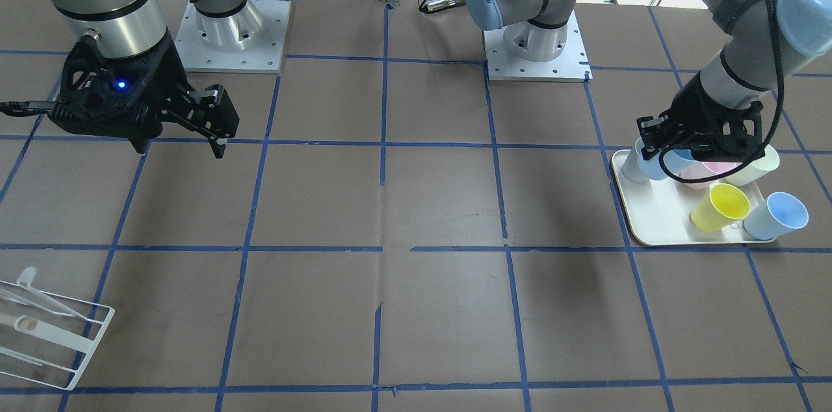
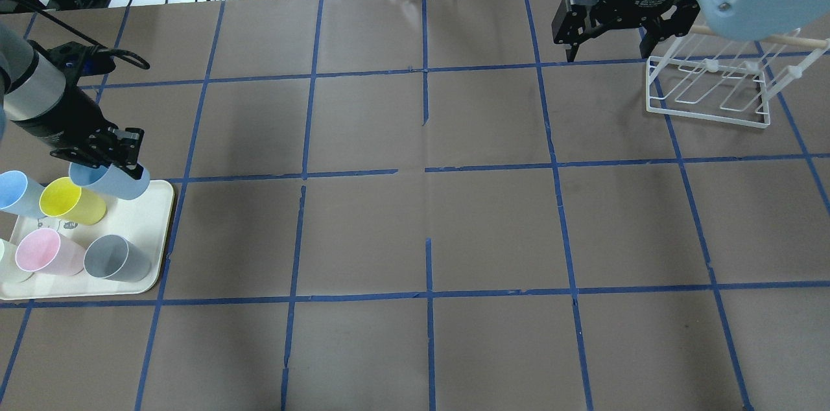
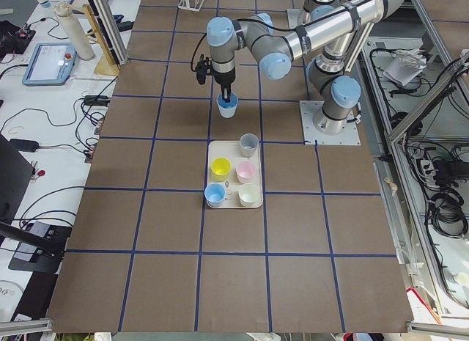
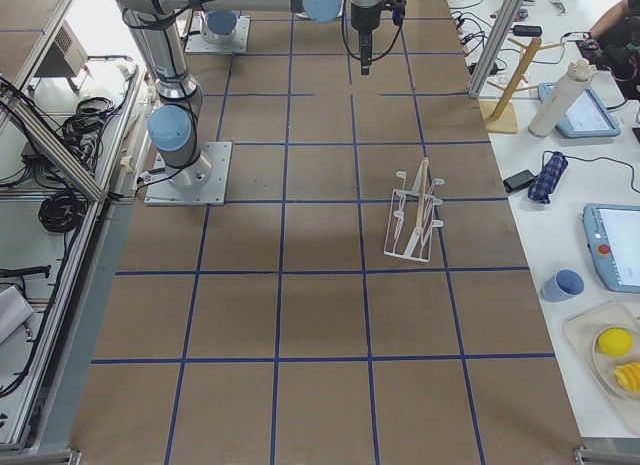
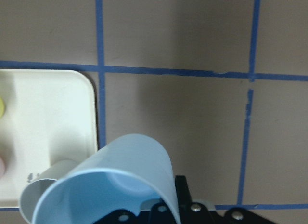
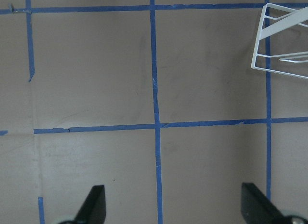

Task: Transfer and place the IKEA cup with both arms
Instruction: 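Lower the light blue cup into the tray beside the yellow cup with the left gripper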

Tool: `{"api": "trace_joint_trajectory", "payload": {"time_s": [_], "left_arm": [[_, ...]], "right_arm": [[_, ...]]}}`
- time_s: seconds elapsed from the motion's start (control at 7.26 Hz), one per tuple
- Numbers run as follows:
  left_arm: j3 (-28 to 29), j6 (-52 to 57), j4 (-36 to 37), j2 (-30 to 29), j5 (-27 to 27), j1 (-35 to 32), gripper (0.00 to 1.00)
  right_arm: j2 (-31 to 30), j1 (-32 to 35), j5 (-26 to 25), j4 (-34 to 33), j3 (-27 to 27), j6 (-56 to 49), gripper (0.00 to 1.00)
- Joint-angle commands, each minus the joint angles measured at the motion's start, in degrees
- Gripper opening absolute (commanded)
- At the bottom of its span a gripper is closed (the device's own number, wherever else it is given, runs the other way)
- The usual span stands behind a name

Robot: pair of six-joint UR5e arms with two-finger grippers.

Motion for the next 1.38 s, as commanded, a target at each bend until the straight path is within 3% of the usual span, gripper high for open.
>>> {"api": "trace_joint_trajectory", "payload": {"time_s": [0.0, 0.55, 1.24], "left_arm": [[0.55, 3.60, 2.21, -5.04, 2.09, 1.16, 0.00], [0.38, 4.92, 11.71, -13.14, 4.81, 1.51, 0.00], [-0.24, 6.59, 12.60, -16.58, 4.64, 4.76, 0.00]], "right_arm": [[-0.46, 3.01, -0.17, -0.10, -0.06, -0.24, 1.00], [-0.73, 3.12, 0.00, -0.10, -0.06, -0.25, 1.00], [-0.81, 3.12, -0.08, -0.10, -0.06, -0.25, 1.00]]}}
